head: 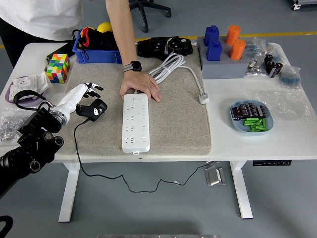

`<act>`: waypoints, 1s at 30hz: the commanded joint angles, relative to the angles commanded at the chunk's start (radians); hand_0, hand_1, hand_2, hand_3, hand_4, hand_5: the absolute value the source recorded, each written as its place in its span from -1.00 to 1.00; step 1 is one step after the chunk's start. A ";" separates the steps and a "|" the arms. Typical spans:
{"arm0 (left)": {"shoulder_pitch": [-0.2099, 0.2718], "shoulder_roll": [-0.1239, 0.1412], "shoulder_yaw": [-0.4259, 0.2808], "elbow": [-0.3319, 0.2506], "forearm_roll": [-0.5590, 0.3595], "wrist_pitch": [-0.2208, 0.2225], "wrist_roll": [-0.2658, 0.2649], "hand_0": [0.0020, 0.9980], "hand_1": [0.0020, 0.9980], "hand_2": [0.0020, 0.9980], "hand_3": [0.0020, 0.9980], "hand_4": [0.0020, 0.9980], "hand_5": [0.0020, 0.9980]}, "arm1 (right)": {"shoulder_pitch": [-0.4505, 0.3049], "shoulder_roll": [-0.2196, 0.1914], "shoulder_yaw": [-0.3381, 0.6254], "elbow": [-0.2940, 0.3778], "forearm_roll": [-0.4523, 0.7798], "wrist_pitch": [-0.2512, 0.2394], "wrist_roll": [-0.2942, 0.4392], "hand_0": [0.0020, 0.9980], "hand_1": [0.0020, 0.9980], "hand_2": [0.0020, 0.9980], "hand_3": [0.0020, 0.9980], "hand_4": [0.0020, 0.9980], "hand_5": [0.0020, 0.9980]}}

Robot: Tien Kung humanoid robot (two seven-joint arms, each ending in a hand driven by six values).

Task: Pull the plug out,throw it away,press the button

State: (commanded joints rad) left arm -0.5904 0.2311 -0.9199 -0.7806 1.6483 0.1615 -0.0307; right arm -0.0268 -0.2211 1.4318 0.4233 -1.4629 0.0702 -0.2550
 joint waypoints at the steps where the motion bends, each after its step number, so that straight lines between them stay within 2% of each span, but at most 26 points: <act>1: 0.001 0.000 -0.005 -0.006 0.002 -0.006 0.007 0.61 0.69 0.72 0.86 0.94 -0.74 | 0.000 0.000 0.000 0.000 0.000 0.000 0.000 0.54 0.46 0.45 0.43 0.77 0.32; 6: -0.007 0.011 -0.038 -0.081 0.018 -0.020 0.025 0.61 0.69 0.72 0.86 0.94 -0.74 | 0.000 -0.001 -0.001 0.000 0.000 0.000 0.000 0.54 0.46 0.45 0.43 0.77 0.32; 7: -0.010 0.014 -0.038 -0.102 0.010 -0.017 0.022 0.68 0.67 0.78 0.96 0.99 -0.25 | 0.000 -0.002 -0.002 0.000 0.000 0.000 0.000 0.54 0.46 0.45 0.43 0.77 0.32; 10: -0.026 0.024 -0.023 -0.167 -0.034 0.007 -0.017 0.68 0.67 0.78 0.96 0.99 -0.25 | 0.002 -0.002 0.000 -0.001 0.000 0.000 0.000 0.54 0.46 0.45 0.43 0.77 0.32; 12: -0.039 0.028 -0.006 -0.199 -0.074 0.003 -0.033 0.68 0.67 0.78 0.96 0.99 -0.25 | 0.002 0.000 0.000 -0.001 0.001 0.000 0.000 0.54 0.46 0.45 0.43 0.77 0.32; 13: -0.048 0.029 0.007 -0.208 -0.081 -0.003 -0.038 -0.74 -0.83 -0.63 0.45 0.34 -1.00 | 0.003 0.000 -0.001 0.000 0.001 0.000 0.000 0.54 0.46 0.45 0.43 0.77 0.32; 16: -0.076 0.030 0.047 -0.210 -0.095 -0.033 -0.024 -0.74 -0.83 -0.63 0.45 0.34 -1.00 | 0.004 0.001 -0.001 0.001 0.002 0.000 0.000 0.54 0.46 0.45 0.43 0.77 0.32; 18: -0.100 0.030 0.077 -0.204 -0.096 -0.075 0.009 -0.74 -0.83 -0.63 0.45 0.34 -1.00 | 0.004 0.001 -0.002 0.001 0.002 0.000 0.000 0.54 0.46 0.45 0.43 0.77 0.32; 19: -0.114 0.030 0.095 -0.199 -0.102 -0.097 0.028 -0.93 -0.96 -0.79 0.31 -0.65 -1.00 | 0.004 0.000 -0.002 0.001 0.002 0.000 0.000 0.54 0.46 0.45 0.43 0.77 0.32; 24: -0.170 0.022 0.169 -0.177 -0.123 -0.201 0.140 -0.93 -0.96 -0.79 0.31 -0.65 -1.00 | 0.004 -0.001 -0.003 -0.001 0.002 0.000 0.000 0.54 0.46 0.45 0.43 0.77 0.32; 25: -0.178 0.020 0.184 -0.172 -0.127 -0.215 0.158 -0.95 -0.98 -0.81 0.39 -0.93 -1.00 | 0.003 -0.002 -0.003 0.000 0.003 0.000 0.000 0.54 0.46 0.45 0.43 0.77 0.32; 30: -0.221 -0.003 0.256 -0.137 -0.147 -0.244 0.209 -0.95 -0.98 -0.81 0.39 -0.93 -1.00 | 0.004 -0.002 -0.007 0.000 0.006 0.000 0.000 0.54 0.46 0.45 0.43 0.77 0.32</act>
State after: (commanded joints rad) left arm -0.8118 0.2282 -0.6639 -0.9177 1.5015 -0.0825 0.1782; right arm -0.0230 -0.2233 1.4251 0.4235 -1.4573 0.0706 -0.2552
